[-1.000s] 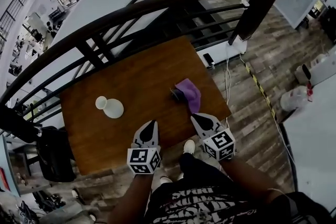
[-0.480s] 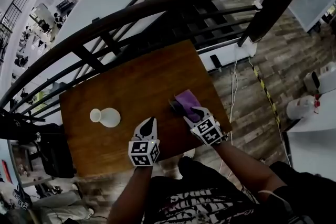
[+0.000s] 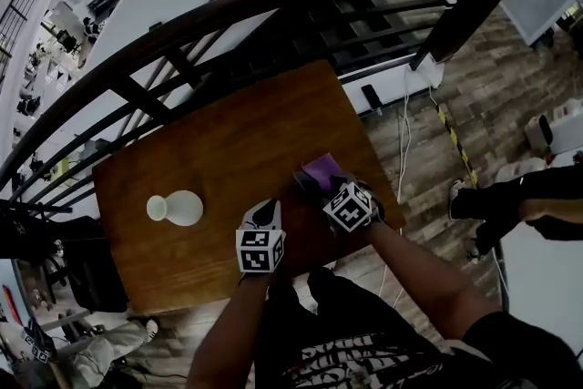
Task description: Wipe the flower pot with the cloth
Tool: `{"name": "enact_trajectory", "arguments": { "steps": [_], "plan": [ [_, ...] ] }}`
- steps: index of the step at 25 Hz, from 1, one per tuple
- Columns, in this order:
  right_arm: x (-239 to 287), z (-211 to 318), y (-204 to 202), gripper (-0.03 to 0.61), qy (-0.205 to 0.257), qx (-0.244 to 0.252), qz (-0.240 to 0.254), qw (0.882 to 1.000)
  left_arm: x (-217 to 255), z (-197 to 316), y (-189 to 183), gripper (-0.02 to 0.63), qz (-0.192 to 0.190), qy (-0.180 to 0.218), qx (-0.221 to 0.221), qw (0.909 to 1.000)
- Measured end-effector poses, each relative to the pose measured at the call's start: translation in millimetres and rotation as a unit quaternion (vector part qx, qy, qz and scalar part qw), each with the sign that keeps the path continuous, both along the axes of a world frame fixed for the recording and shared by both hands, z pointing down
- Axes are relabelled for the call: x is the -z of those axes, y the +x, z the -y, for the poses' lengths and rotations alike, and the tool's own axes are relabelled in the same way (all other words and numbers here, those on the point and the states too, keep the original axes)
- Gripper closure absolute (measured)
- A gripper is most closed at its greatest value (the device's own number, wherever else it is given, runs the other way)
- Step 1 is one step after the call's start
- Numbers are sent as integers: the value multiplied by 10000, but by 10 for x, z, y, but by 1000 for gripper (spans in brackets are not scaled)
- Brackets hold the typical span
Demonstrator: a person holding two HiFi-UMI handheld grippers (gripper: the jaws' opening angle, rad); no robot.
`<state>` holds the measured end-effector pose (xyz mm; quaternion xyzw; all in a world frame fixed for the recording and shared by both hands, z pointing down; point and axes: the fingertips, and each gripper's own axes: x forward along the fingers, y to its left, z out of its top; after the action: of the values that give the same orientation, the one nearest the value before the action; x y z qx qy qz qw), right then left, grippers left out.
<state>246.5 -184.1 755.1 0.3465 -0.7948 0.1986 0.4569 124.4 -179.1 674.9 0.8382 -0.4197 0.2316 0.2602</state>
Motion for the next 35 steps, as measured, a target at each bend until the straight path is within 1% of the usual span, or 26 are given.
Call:
{"name": "enact_trajectory", "arguments": {
  "steps": [4, 6, 10, 12, 14, 16, 19, 21, 24, 28, 31, 33, 35],
  "plan": [
    [18, -53, -129, 365, -34, -195, -19, 9998, -87, -94, -165, 615, 2, -168, -225, 9996],
    [24, -26, -128, 374, -58, -229, -46, 9997, -139, -113, -180, 615, 23, -227, -365, 9991],
    [-75, 81, 67, 462, -164, -515, -38, 9985, -250, -74, -77, 615, 39, -279, -575, 9979],
    [-112, 122, 170, 476, -255, -690, 7, 9973, -251, -72, -59, 615, 32, -276, -649, 9975],
    [-135, 122, 203, 483, -315, -820, 18, 9961, -191, -97, -130, 615, 25, -229, -700, 9973],
    [-89, 101, 175, 485, -362, -1061, 204, 9935, -69, -105, -233, 615, -38, -127, -688, 9975],
    [120, 116, 46, 485, -299, -1418, 676, 9871, 232, -74, -390, 615, -249, 95, -574, 9980],
    [282, 181, -119, 485, -182, -1374, 797, 9871, 501, -12, -534, 615, -353, 316, -467, 9978],
    [540, 294, -491, 485, 17, -1119, 883, 9898, 976, 57, -767, 615, -481, 737, -345, 9955],
    [884, 510, -1122, 485, 257, -717, 1014, 9919, 1706, 140, -1105, 615, -638, 1439, -245, 9872],
    [1119, 607, -1665, 485, 412, -360, 1118, 9922, 2096, 211, -1535, 615, -585, 1892, -55, 9802],
    [1232, 623, -1964, 485, 470, -153, 1161, 9920, 2148, 283, -1852, 615, -488, 1973, 137, 9790],
    [1298, 620, -2184, 485, 492, 20, 1160, 9920, 2076, 362, -2127, 615, -368, 1900, 332, 9805]
  ]
}}
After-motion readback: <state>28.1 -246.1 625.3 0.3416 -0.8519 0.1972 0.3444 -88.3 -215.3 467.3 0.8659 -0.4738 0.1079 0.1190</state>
